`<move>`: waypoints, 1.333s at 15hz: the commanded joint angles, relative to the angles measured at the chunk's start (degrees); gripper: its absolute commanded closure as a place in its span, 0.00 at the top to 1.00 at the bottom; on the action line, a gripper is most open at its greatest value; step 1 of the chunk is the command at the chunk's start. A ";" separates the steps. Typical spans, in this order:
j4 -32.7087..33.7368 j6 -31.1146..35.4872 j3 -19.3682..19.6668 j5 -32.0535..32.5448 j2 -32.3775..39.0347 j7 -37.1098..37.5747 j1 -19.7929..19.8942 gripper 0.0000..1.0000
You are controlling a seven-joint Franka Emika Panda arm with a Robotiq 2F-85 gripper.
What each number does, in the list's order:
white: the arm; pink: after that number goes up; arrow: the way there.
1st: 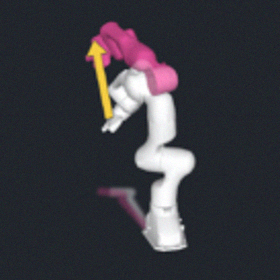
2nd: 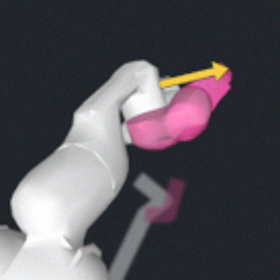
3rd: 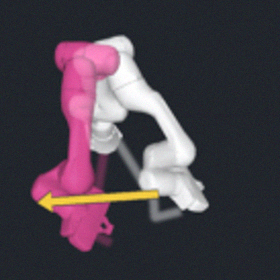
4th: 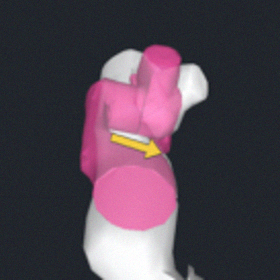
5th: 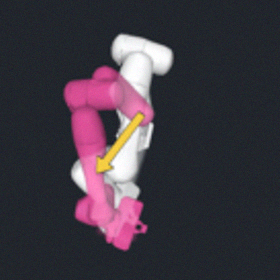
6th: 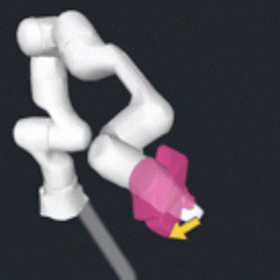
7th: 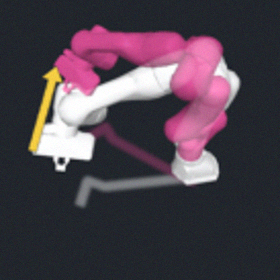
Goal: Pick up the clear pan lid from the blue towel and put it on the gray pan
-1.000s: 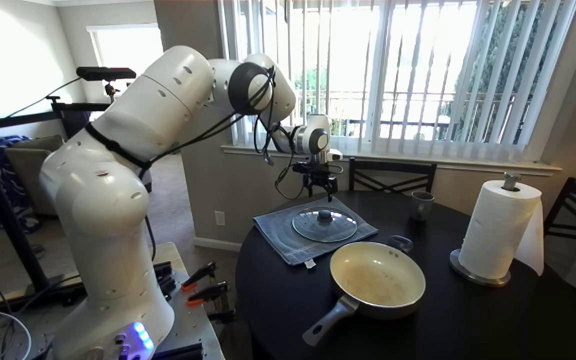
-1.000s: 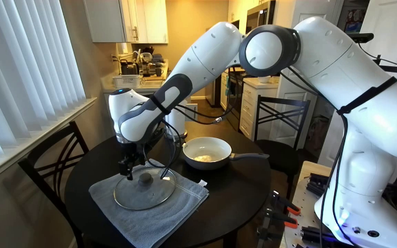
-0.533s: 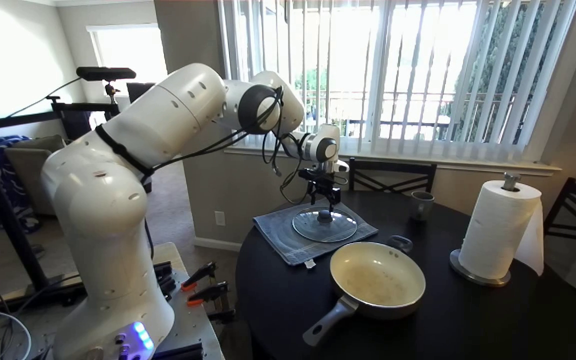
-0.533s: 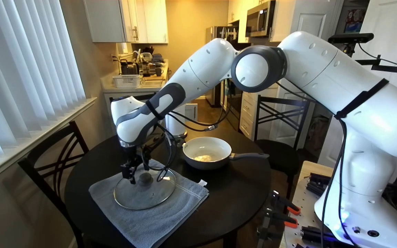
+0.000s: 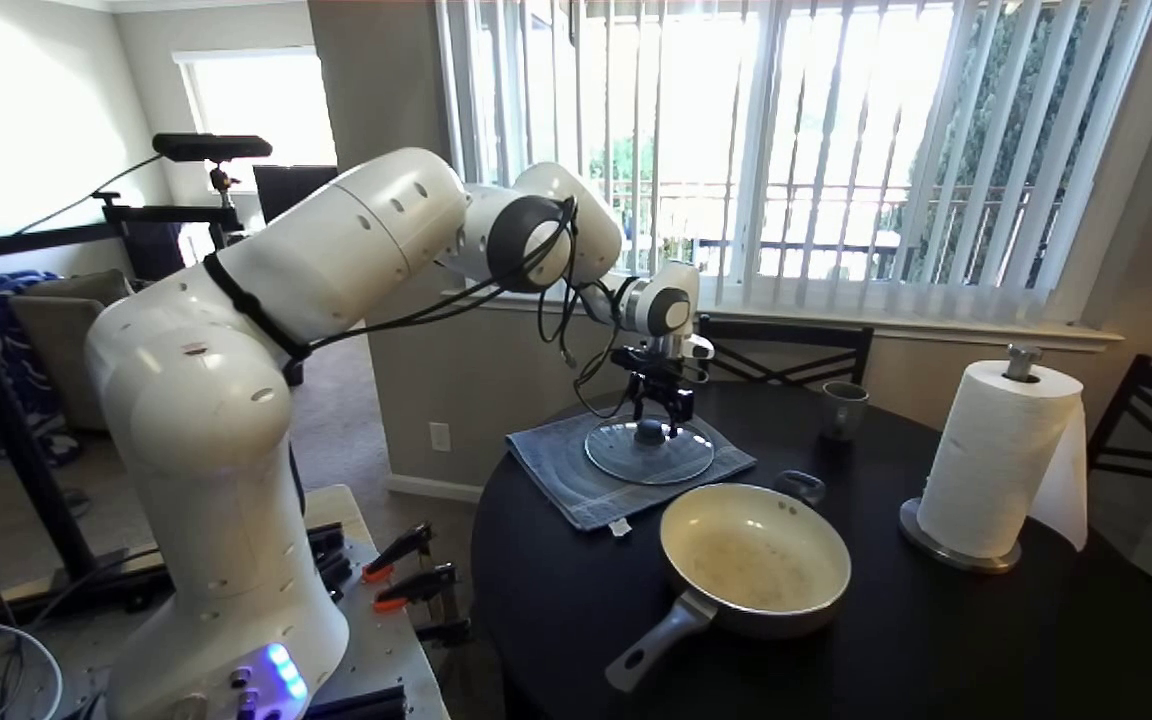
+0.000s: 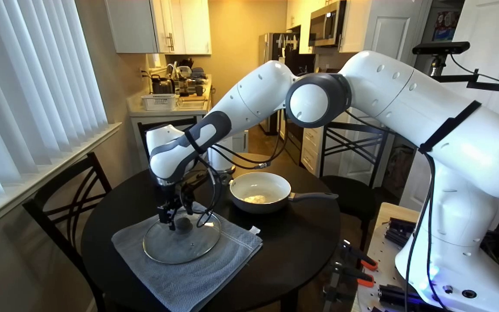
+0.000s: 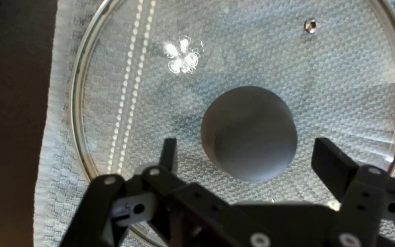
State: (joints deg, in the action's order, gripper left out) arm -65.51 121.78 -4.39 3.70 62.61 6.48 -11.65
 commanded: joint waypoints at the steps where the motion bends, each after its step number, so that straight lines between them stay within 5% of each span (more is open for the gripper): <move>1: 3.06 -2.44 0.56 -0.98 1.65 0.43 -0.37 1.00; 4: 4.40 -3.16 0.58 -0.87 2.39 0.29 -0.54 1.00; 5: 4.83 -3.45 0.56 -0.91 2.58 0.29 -0.54 0.75; 13: 5.84 -6.77 0.84 -0.51 2.20 0.36 -1.25 0.32; 14: 5.91 -6.92 0.84 -0.57 2.25 0.36 -1.19 0.32; 15: 6.06 -7.17 0.84 -0.59 2.35 0.41 -1.19 0.44; 16: 6.15 -7.21 0.91 -0.53 2.41 0.49 -1.25 0.82; 20: 6.29 -8.54 1.16 -0.50 2.40 0.76 -1.23 0.98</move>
State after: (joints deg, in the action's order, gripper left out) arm -60.48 115.80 -3.90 3.70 64.83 6.57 -12.46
